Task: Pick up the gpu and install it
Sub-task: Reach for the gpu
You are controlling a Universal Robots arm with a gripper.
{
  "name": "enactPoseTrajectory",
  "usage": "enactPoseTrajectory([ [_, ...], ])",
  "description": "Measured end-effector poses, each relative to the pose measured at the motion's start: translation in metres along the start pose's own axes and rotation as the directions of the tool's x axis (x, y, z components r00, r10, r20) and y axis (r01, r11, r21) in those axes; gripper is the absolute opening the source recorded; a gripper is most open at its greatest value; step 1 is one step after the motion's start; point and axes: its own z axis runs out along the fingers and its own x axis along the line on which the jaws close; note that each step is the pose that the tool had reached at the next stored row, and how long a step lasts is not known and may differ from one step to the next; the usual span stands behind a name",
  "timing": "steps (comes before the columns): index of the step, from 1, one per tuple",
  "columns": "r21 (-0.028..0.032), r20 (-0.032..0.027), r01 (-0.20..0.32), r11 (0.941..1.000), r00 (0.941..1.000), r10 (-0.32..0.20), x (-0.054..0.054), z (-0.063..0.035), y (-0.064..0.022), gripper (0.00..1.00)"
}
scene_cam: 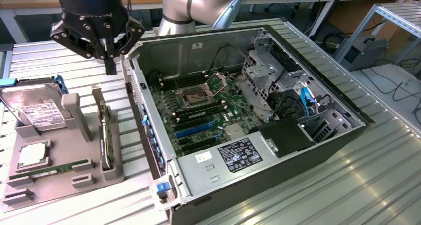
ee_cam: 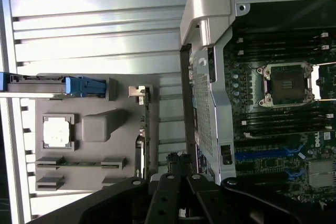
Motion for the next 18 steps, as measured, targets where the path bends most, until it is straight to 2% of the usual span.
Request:
enactPoseTrajectory([
  [18,0.0,0.0,0.0,1.0,1.0,0.0,0.0067,-0.0002,-0.0005,0.11],
])
